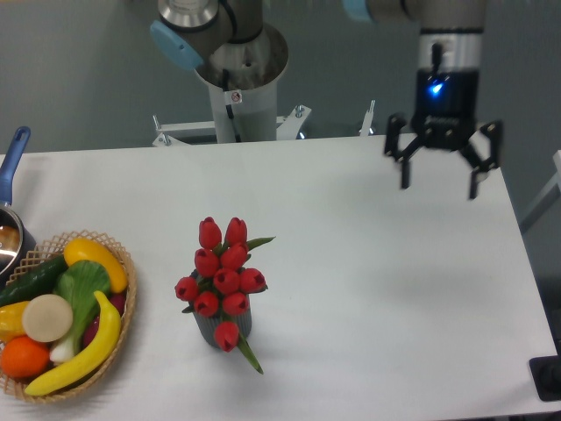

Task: Insert the flowers into the vase
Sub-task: 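Open the gripper and withdraw it up away from the vase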

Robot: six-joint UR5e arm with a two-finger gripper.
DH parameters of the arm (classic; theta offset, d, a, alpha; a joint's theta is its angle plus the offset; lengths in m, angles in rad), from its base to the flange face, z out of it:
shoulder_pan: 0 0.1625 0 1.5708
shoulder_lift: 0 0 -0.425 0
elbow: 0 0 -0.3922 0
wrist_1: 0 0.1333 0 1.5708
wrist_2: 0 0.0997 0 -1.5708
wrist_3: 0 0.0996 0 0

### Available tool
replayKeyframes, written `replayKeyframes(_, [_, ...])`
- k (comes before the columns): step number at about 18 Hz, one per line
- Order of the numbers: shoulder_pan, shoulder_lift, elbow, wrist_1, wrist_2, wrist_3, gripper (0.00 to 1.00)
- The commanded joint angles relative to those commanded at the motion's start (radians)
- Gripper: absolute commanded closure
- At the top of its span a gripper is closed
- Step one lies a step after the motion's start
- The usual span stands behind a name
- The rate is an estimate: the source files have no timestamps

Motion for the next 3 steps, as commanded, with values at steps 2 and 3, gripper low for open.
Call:
replayKeyframes(2, [0.043, 0.011, 0.023, -0.105, 0.028, 0.170, 0.00])
replayKeyframes(3, [0.060, 0.017, 0.023, -0.120, 0.028, 0.215, 0.00])
